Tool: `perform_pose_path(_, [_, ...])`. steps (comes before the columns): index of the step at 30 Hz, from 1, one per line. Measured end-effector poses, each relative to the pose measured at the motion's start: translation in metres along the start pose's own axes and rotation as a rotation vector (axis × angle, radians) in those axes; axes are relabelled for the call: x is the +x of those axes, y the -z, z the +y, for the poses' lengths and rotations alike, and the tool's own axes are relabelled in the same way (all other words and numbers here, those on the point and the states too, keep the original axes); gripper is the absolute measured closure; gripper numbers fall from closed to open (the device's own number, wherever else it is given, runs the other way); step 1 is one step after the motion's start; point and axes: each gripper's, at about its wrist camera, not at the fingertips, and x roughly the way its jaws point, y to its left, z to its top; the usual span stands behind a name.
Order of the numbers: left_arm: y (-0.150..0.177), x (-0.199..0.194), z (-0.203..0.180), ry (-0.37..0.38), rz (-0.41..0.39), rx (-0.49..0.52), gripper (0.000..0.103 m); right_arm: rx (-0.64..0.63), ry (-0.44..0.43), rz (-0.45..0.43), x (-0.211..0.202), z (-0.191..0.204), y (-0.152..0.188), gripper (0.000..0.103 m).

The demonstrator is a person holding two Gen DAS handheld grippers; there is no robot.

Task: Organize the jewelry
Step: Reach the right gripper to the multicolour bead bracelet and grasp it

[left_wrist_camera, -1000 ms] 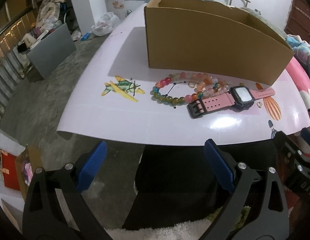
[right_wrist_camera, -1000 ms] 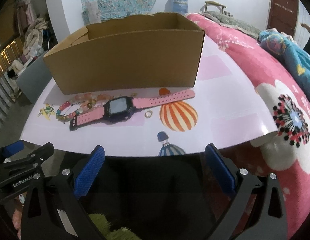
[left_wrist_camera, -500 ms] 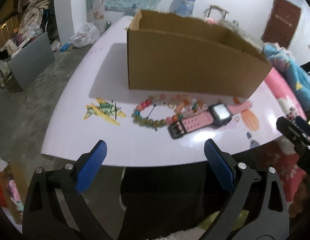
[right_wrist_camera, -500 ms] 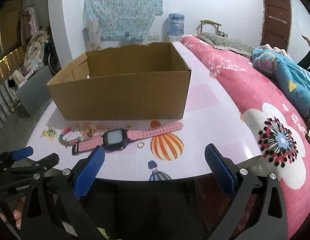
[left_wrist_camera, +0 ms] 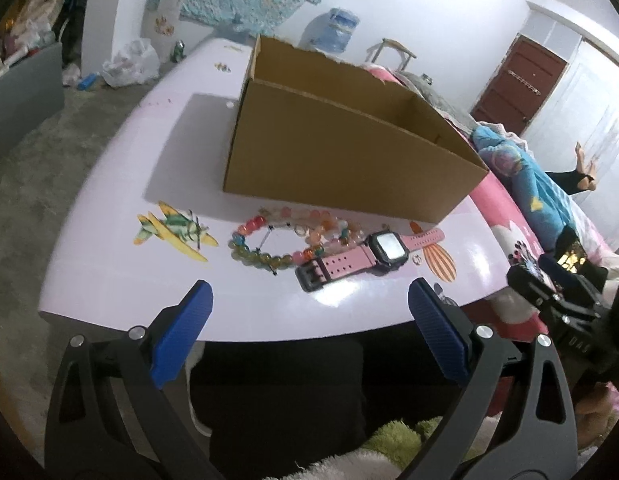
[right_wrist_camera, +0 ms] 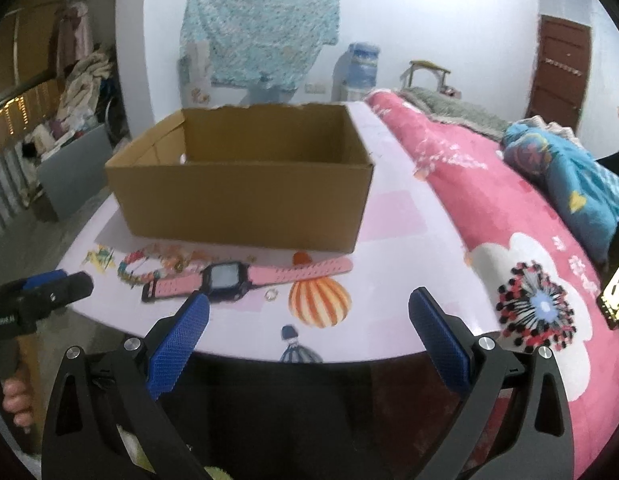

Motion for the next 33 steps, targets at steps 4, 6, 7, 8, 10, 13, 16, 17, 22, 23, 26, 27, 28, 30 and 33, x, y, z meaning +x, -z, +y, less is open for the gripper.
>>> perform_pose_path(4, [-0.004, 0.006, 0.002, -0.014, 0.027, 0.009, 0.008, 0.035, -0.039, 0.031, 0.010, -0.002, 0.001, 0.006])
perform_pose_path(6, [-0.008, 0.009, -0.001, -0.041, 0.023, 0.043, 0.008, 0.056, -0.051, 0.040, 0.014, -0.004, -0.001, 0.006])
perform_pose_path(7, [-0.009, 0.010, -0.004, -0.050, 0.019, 0.061, 0.008, 0.062, -0.056, 0.043, 0.016, -0.005, -0.003, 0.006])
perform_pose_path(8, [-0.009, 0.009, -0.003, -0.057, 0.017, 0.073, 0.008, 0.069, -0.063, 0.048, 0.019, -0.006, -0.005, 0.006])
perform_pose_path(10, [-0.010, 0.011, -0.008, -0.084, 0.009, 0.117, 0.008, 0.078, -0.077, 0.060, 0.025, -0.006, -0.008, 0.006])
perform_pose_path(13, [-0.010, 0.017, -0.018, -0.112, 0.005, 0.202, 0.008, 0.095, -0.093, 0.082, 0.033, -0.008, -0.012, 0.006])
perform_pose_path(16, [-0.010, 0.023, -0.024, -0.118, 0.008, 0.249, 0.008, 0.120, -0.132, 0.100, 0.040, -0.009, -0.014, 0.006])
perform_pose_path(17, [-0.011, 0.024, -0.023, -0.116, 0.009, 0.248, 0.008, 0.129, -0.153, 0.103, 0.042, -0.009, -0.016, 0.006])
perform_pose_path(22, [-0.026, 0.023, -0.006, -0.142, -0.028, 0.175, 0.008, 0.168, -0.306, 0.094, 0.053, 0.003, -0.030, 0.006])
perform_pose_path(23, [-0.029, 0.023, -0.002, -0.150, -0.035, 0.164, 0.009, 0.170, -0.335, 0.095, 0.056, 0.007, -0.033, 0.006])
perform_pose_path(26, [-0.040, 0.024, 0.009, -0.184, -0.046, 0.139, 0.009, 0.160, -0.415, 0.106, 0.068, 0.025, -0.043, 0.006])
perform_pose_path(27, [-0.041, 0.025, 0.010, -0.195, -0.048, 0.140, 0.009, 0.155, -0.448, 0.115, 0.074, 0.032, -0.046, 0.006])
perform_pose_path(28, [-0.044, 0.026, 0.011, -0.212, -0.047, 0.146, 0.011, 0.150, -0.463, 0.119, 0.076, 0.037, -0.047, 0.006])
perform_pose_path(30, [-0.047, 0.029, 0.012, -0.232, -0.042, 0.159, 0.016, 0.136, -0.491, 0.130, 0.083, 0.047, -0.051, 0.010])
perform_pose_path(33, [-0.050, 0.036, 0.013, -0.251, -0.005, 0.178, 0.030, 0.122, -0.515, 0.161, 0.096, 0.059, -0.056, 0.021])
